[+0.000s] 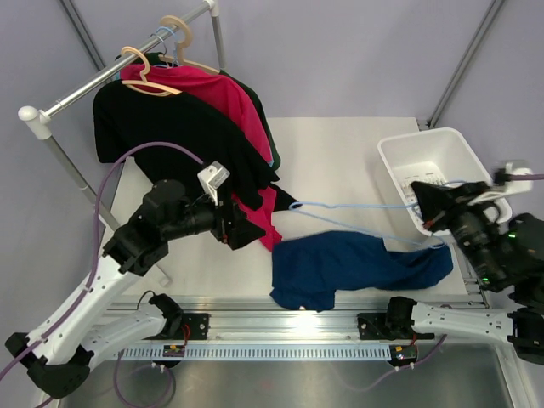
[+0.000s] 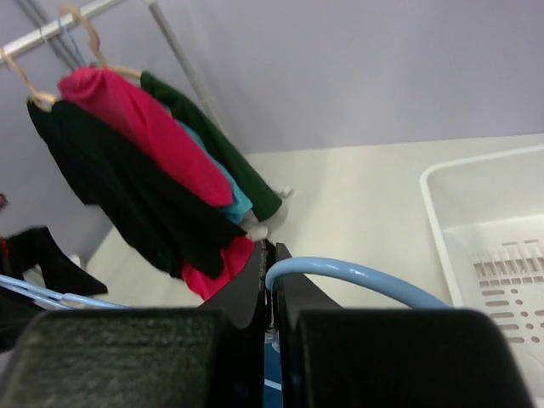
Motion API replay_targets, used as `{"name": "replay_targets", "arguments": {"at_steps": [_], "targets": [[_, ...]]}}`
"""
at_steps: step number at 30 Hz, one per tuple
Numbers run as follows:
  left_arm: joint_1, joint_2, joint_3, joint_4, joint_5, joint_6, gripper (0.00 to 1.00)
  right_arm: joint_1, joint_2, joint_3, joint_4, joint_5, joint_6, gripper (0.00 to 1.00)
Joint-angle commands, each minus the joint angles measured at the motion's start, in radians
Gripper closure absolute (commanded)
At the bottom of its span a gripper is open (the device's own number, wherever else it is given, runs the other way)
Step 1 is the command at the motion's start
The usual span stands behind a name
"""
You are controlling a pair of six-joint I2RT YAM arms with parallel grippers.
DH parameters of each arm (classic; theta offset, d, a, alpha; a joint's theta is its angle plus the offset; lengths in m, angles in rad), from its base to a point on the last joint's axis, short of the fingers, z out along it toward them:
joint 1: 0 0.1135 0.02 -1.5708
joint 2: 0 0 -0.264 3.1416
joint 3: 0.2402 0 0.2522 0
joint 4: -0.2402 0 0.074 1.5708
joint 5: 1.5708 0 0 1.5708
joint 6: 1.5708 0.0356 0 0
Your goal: Remove the t-shirt from the hanger
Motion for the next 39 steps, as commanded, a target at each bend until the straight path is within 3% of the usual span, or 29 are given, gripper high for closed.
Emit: {"name": "replay_targets", "arguments": {"at_steps": [1, 5, 9, 14, 18, 23, 31, 39], "targets": [[0.002, -0.091, 0.109, -0.019, 0.099, 0.161, 0.01, 0.001, 0.116, -0.049, -0.112, -0.151, 0.051, 1.0], [0.002, -0.164, 0.146, -0.042, 0.046, 0.21, 0.01, -0.001, 0.192, -0.149, -0.04, -0.251, 0.071, 1.0], [0.002, -0.175, 0.132, -0.054, 0.092, 0.252, 0.02, -0.001, 0.26, -0.175, 0.042, -0.302, 0.075, 1.0], [0.001, -0.085, 0.146, -0.177, 0.17, 0.351, 0.05, -0.001, 0.343, -0.163, 0.069, -0.286, 0.083, 1.0], [-0.005, -0.031, 0.125, -0.18, 0.241, 0.382, 0.09, -0.001, 0.383, -0.152, 0.082, -0.283, 0.092, 1.0], [-0.019, -0.002, 0.095, -0.13, 0.229, 0.348, 0.09, 0.001, 0.412, -0.144, 0.117, -0.294, 0.097, 1.0], [-0.065, 0.081, 0.057, -0.137, 0.292, 0.388, 0.29, -0.001, 0.438, -0.105, 0.138, -0.254, 0.094, 1.0], [-0.093, 0.098, 0.063, -0.144, 0.278, 0.396, 0.42, -0.001, 0.452, -0.094, 0.149, -0.277, 0.098, 1.0]]}}
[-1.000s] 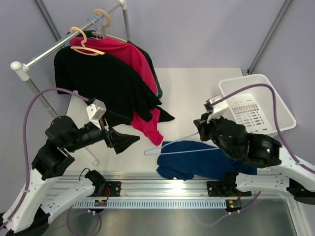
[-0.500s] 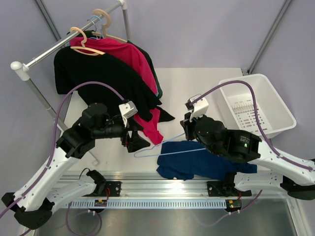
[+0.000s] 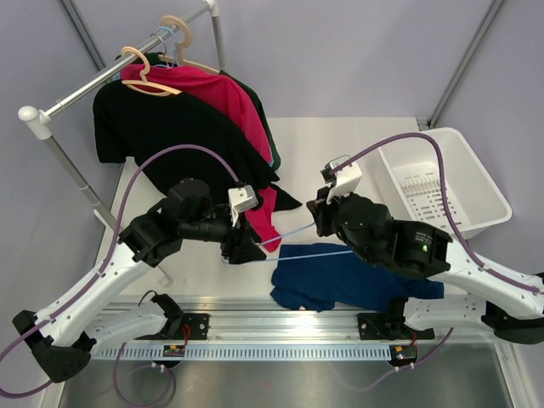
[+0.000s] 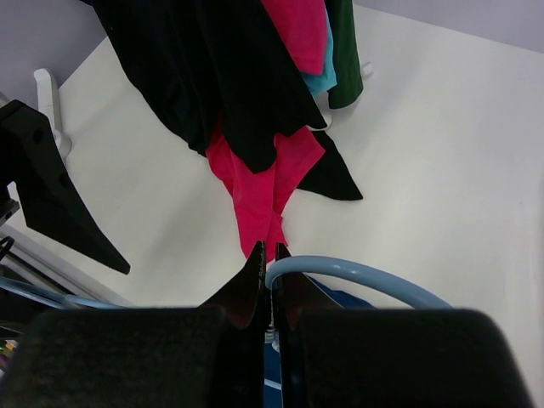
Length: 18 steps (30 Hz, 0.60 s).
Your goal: Remove the t-shirt from the hanger
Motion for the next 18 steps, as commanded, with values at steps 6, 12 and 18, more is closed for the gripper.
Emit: {"name": "replay_targets", "arguments": {"at_steps": [6, 12, 18], "targets": [[-0.025, 0.004, 0.017, 0.013, 0.032, 0.031, 1.0, 0.0, 0.02, 0.052, 0.038, -0.004, 0.012, 1.0], [-0.025, 0.001, 0.009, 0.017, -0.053, -0.015, 1.0, 0.0, 0.031, 0.042, 0.066, -0.034, 0.001, 0.79], [-0.025, -0.073, -0.091, 0.109, -0.099, -0.113, 1.0, 0.0, 0.024, 0.025, 0.098, -0.05, -0.003, 0.29]]}}
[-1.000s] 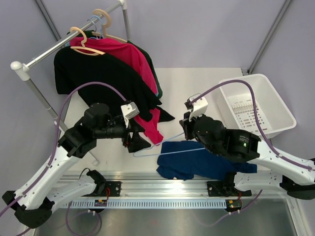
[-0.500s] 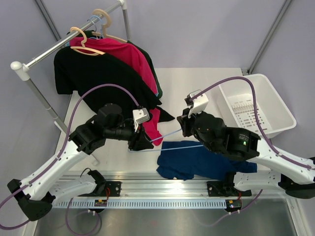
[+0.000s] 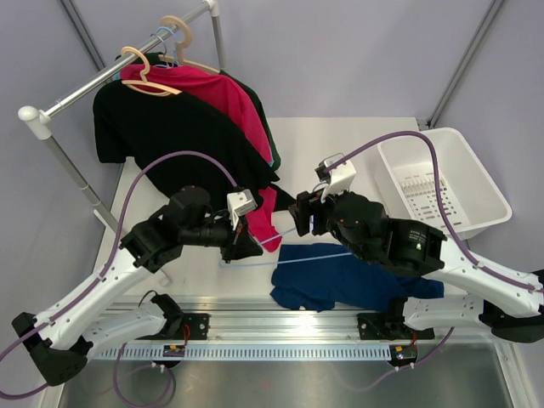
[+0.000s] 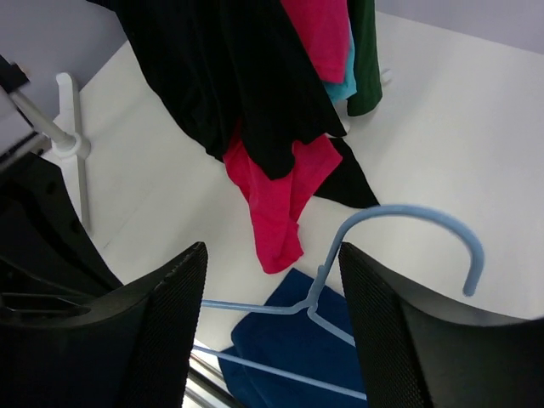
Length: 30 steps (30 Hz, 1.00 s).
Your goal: Remove the t-shirt from the hanger
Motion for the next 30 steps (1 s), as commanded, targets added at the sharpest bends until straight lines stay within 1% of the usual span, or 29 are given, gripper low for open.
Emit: {"name": "replay_targets", "arguments": {"at_steps": [1, 3, 5, 6, 7, 13, 18, 19, 22, 23, 24, 30], "targets": [[0.001, -0.059, -0.066, 0.083, -0.064, -0.072, 1.0, 0.002, -0.002, 0.019, 0.056, -0.01, -0.002, 0.26], [0.001, -0.079, -0.07, 0.085, -0.087, -0.102, 1.0, 0.003, 0.009, 0.034, 0.031, 0.011, 0.035, 0.22], [0.001, -0.093, -0.072, 0.085, -0.118, -0.118, 1.0, 0.002, 0.024, 0.053, 0.007, 0.039, 0.061, 0.2], [0.001, -0.109, -0.075, 0.089, -0.113, -0.128, 1.0, 0.002, 0.027, 0.063, -0.015, 0.049, 0.067, 0.06], [0.001, -0.12, -0.079, 0.092, -0.115, -0.135, 1.0, 0.002, 0.03, 0.068, -0.021, 0.054, 0.073, 0.01], [0.001, -0.202, -0.104, 0.097, -0.181, -0.219, 1.0, 0.003, 0.003, 0.056, -0.033, 0.099, 0.093, 0.0], [0.001, -0.298, -0.113, 0.028, -0.26, -0.239, 1.0, 0.002, -0.098, 0.012, -0.015, 0.135, 0.082, 0.01], [0.001, -0.338, -0.11, 0.001, -0.276, -0.239, 1.0, 0.003, -0.141, 0.001, -0.012, 0.145, 0.081, 0.0], [0.001, -0.425, -0.093, -0.062, -0.367, -0.26, 1.0, 0.002, -0.233, -0.041, -0.004, 0.162, 0.073, 0.0], [0.001, -0.445, -0.078, -0.081, -0.433, -0.266, 1.0, 0.002, -0.256, -0.048, -0.003, 0.163, 0.07, 0.0], [0.001, -0.467, -0.07, -0.117, -0.464, -0.271, 1.0, 0.002, -0.296, -0.054, -0.003, 0.165, 0.065, 0.01], [0.001, -0.597, 0.011, -0.268, -0.697, -0.334, 1.0, 0.002, -0.381, -0.055, -0.059, 0.194, 0.061, 0.01]]}}
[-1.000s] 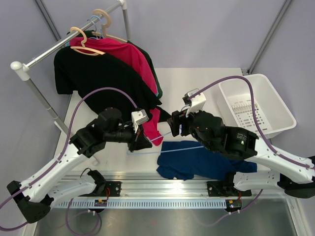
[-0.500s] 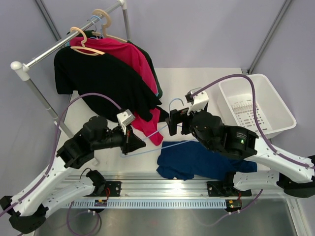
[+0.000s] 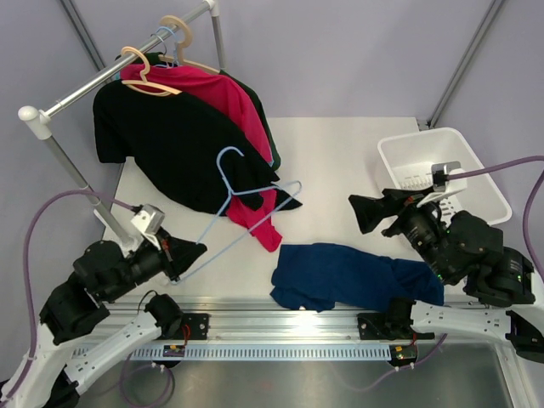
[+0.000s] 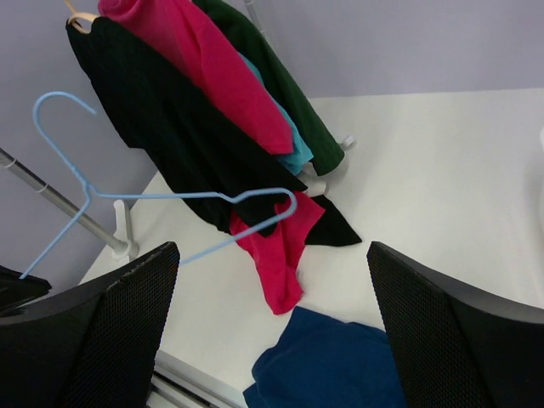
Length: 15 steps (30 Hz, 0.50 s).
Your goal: Remove the t-shirt from the hanger
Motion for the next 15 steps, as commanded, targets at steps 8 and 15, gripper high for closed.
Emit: {"name": "replay_targets", "arguments": {"at_steps": [8, 15], "targets": [[0.0, -0.116, 0.211, -0.248, -0.359, -0.085, 1.0, 0.002, -0.029, 0.012, -0.082, 0.115, -0.001, 0.0], [0.0, -0.16, 0.36, -0.443, -0.586, -0.098, 1.0, 0.002, -0.033, 0.017, -0.093, 0.115, -0.009, 0.01]]}}
